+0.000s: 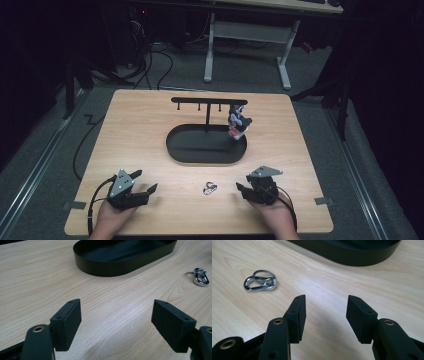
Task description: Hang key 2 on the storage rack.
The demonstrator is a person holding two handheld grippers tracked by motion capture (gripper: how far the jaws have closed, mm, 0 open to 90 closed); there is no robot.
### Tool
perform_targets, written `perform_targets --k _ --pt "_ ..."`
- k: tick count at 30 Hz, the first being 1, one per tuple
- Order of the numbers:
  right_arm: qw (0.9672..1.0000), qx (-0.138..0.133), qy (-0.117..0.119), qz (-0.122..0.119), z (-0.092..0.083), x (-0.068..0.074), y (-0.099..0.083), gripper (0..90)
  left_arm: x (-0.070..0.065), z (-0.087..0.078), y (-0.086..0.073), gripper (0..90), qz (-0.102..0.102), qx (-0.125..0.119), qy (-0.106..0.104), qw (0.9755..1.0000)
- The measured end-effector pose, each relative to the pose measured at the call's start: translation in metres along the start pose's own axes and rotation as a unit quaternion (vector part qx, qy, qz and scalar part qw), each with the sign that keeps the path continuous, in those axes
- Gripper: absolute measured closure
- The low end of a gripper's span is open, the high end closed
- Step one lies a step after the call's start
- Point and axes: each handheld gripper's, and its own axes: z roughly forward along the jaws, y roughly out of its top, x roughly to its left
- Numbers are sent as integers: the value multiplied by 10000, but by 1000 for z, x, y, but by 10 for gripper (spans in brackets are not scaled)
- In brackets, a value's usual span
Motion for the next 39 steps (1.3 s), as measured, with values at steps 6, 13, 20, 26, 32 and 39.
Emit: perform_targets --k 6,13,20,26,32,39 --pt "9991 -350 199 -103 -7 11 -13 705 0 2 1 292 -1 127 81 9999" --pt "9956 -464 775 -229 10 36 2 900 0 2 1 327 16 108 118 9999" --pt "9920 -467 987 -634 40 74 22 900 0 -2 -1 303 -26 35 115 9999" --pt "9932 -236 853 -760 58 89 27 900 0 -2 -1 298 -15 60 109 9999" --pt "9956 -106 687 -626 49 76 17 900 0 -1 -1 295 9 98 60 9999" --pt "9979 42 543 -356 26 44 -3 900 0 0 0 296 12 131 42 9999"
